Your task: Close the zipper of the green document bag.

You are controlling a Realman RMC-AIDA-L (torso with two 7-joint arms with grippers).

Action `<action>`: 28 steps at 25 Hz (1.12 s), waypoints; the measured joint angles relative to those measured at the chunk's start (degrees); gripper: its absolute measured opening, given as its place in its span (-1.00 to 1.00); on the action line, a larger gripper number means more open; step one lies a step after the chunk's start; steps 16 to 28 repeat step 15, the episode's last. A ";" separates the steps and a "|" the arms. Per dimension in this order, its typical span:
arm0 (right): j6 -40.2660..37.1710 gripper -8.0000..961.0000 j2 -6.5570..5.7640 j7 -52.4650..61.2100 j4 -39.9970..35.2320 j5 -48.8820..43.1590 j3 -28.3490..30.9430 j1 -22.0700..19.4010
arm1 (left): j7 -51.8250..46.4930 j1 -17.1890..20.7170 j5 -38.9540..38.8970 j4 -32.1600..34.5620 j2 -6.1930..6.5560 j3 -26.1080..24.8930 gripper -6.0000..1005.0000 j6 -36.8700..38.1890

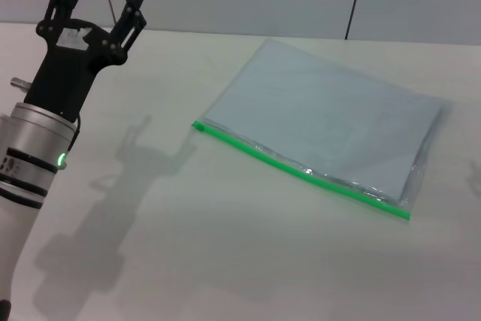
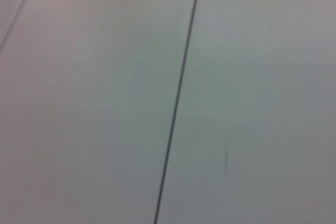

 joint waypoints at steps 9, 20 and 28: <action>0.01 0.72 0.13 0.40 -1.12 -0.23 -1.82 1.09 | -0.54 -0.40 -0.06 -0.12 -0.07 0.11 0.68 -0.44; -0.02 0.72 0.10 0.43 -1.14 -0.22 -2.42 1.31 | -0.59 -0.44 -0.06 -0.21 -0.09 0.09 0.68 -0.44; -0.02 0.72 0.10 0.43 -1.14 -0.22 -2.42 1.31 | -0.59 -0.44 -0.06 -0.21 -0.09 0.09 0.68 -0.44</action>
